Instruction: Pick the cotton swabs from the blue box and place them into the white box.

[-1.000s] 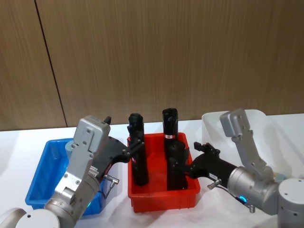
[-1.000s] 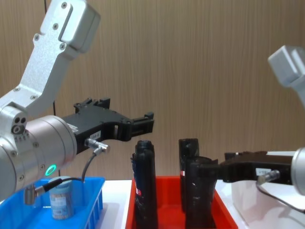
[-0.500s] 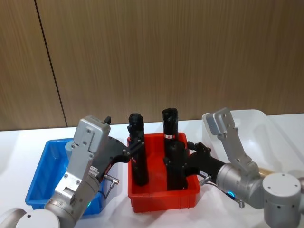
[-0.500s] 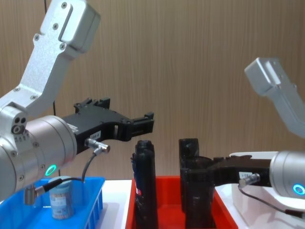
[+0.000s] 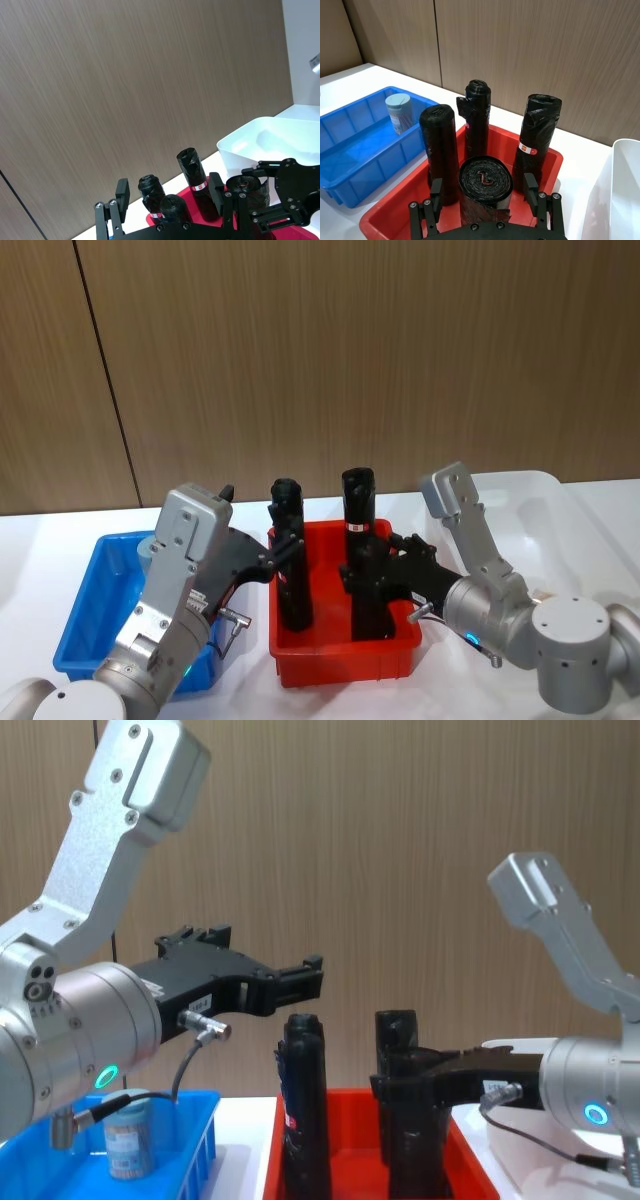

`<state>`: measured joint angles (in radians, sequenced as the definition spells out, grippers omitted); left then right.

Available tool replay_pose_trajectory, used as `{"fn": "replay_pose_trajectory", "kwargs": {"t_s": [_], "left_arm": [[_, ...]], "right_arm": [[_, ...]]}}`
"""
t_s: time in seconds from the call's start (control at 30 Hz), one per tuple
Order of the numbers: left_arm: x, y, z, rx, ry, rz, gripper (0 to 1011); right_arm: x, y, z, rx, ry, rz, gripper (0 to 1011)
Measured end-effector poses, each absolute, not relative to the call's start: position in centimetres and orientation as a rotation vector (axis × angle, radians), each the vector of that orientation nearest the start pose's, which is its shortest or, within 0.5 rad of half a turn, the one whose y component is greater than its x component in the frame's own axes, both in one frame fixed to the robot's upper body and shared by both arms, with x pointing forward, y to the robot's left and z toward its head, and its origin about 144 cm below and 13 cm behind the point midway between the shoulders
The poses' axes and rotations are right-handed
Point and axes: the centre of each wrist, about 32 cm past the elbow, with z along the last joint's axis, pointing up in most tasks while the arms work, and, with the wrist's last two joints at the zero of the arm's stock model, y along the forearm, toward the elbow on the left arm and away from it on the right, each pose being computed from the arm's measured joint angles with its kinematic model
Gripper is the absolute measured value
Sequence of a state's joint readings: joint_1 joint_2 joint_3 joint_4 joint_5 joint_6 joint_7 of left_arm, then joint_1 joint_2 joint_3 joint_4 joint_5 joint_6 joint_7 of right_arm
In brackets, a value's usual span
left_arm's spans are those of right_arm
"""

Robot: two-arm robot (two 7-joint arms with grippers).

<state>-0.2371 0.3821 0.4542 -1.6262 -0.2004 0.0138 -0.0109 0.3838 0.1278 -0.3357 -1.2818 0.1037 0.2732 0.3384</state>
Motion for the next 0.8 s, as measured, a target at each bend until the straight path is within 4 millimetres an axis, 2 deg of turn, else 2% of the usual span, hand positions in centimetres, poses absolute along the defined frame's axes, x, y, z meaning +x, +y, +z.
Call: {"fn": "replay_pose_trajectory", "kwargs": {"t_s": [0.17,0.33,0.53,0.6,0.63,0.8], "left_arm": [[49.20,19.84,120.44,0.061,-0.268,1.124,1004],[49.20,19.84,120.44,0.061,-0.268,1.124,1004],[49.20,19.84,120.44,0.061,-0.268,1.124,1004],[49.20,19.84,120.44,0.061,-0.268,1.124,1004],[49.20,19.84,120.44,0.061,-0.268,1.124,1004],[49.20,19.84,120.44,0.061,-0.268,1.124,1004]], "right_arm": [[55.77,-17.27,117.66,-0.276,0.082,-0.971,972],[56.04,-17.09,117.49,-0.284,0.082,-0.973,863],[56.22,-16.95,117.39,-0.289,0.081,-0.975,653],[56.24,-16.91,117.41,-0.288,0.079,-0.978,621],[56.24,-16.91,117.41,-0.288,0.079,-0.978,558],[56.25,-16.93,117.62,-0.280,0.073,-0.984,533]]}}
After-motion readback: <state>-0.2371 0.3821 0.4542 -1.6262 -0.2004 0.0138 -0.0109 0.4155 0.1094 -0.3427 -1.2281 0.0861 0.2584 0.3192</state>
